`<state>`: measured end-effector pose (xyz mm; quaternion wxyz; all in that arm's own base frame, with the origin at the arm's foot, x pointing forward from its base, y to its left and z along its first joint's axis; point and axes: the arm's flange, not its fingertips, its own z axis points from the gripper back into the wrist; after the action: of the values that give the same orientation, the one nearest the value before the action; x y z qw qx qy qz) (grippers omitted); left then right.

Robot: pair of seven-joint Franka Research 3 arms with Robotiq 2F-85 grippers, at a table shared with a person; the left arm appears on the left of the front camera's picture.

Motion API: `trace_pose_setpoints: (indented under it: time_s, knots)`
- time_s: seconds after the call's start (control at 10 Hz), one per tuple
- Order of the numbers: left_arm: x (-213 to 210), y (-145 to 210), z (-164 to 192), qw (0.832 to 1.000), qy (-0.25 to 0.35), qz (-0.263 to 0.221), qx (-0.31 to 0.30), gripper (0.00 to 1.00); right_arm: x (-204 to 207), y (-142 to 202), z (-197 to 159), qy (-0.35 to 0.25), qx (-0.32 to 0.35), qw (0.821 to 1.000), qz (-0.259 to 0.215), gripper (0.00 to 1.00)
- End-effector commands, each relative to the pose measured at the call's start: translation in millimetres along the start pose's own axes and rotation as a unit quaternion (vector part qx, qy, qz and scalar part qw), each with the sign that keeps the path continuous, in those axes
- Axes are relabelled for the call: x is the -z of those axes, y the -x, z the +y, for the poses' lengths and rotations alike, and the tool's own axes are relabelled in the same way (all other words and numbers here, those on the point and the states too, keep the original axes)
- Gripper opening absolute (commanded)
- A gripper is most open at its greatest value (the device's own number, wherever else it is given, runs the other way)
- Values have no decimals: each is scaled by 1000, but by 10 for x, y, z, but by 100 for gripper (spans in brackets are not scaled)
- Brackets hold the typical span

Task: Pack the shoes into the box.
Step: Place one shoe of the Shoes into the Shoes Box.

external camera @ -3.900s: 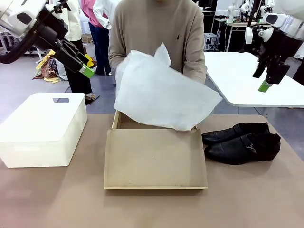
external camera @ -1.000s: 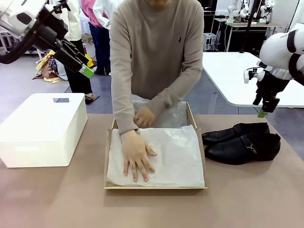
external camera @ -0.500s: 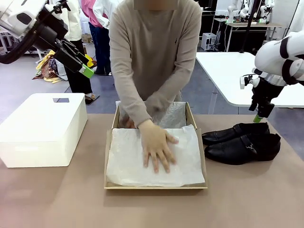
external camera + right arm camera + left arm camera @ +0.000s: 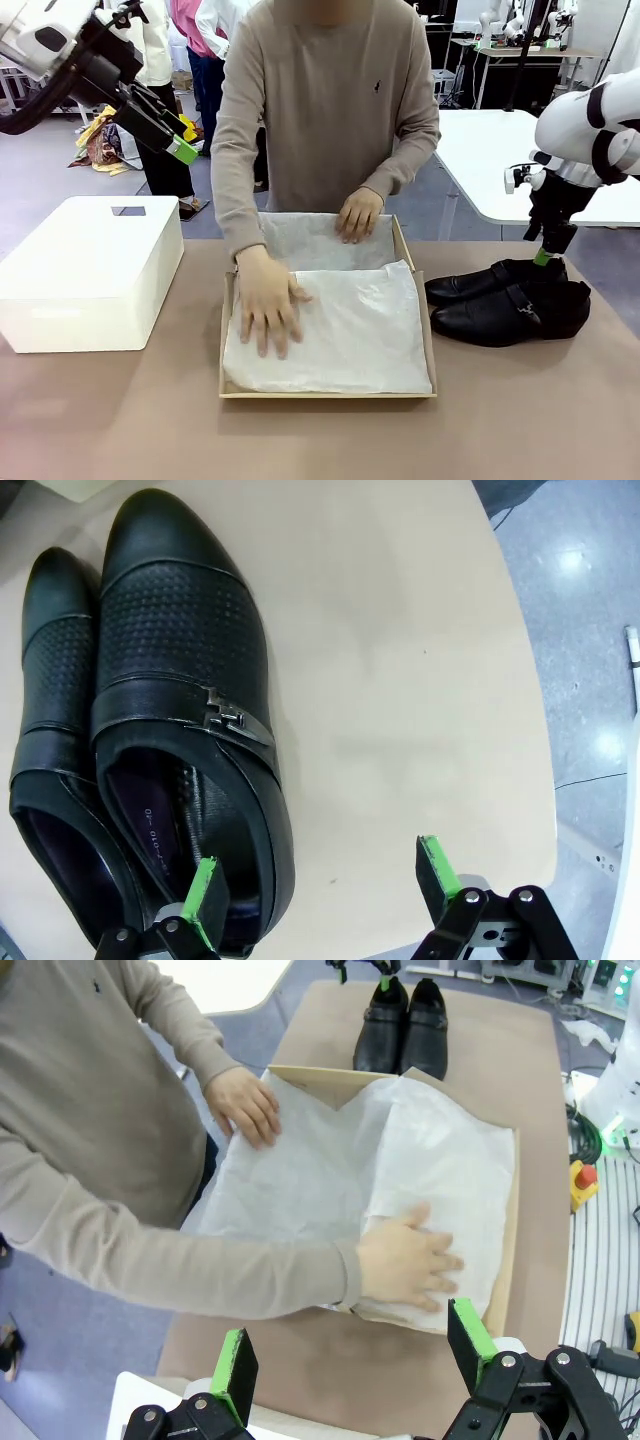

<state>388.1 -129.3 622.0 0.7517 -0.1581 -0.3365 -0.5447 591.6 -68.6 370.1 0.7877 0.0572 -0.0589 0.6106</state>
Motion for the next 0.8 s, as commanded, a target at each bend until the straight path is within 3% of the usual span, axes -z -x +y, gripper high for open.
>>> trace_pose_setpoints:
  time_s: [0.0,0.7]
  knots:
    - [1,40,-4,1000,8,-12,7,100,27,-4,-83,-10,-8,1000,-6,100]
    - [1,40,-4,1000,8,-12,7,100,334,-47,-99,-18,-4,999,36,100]
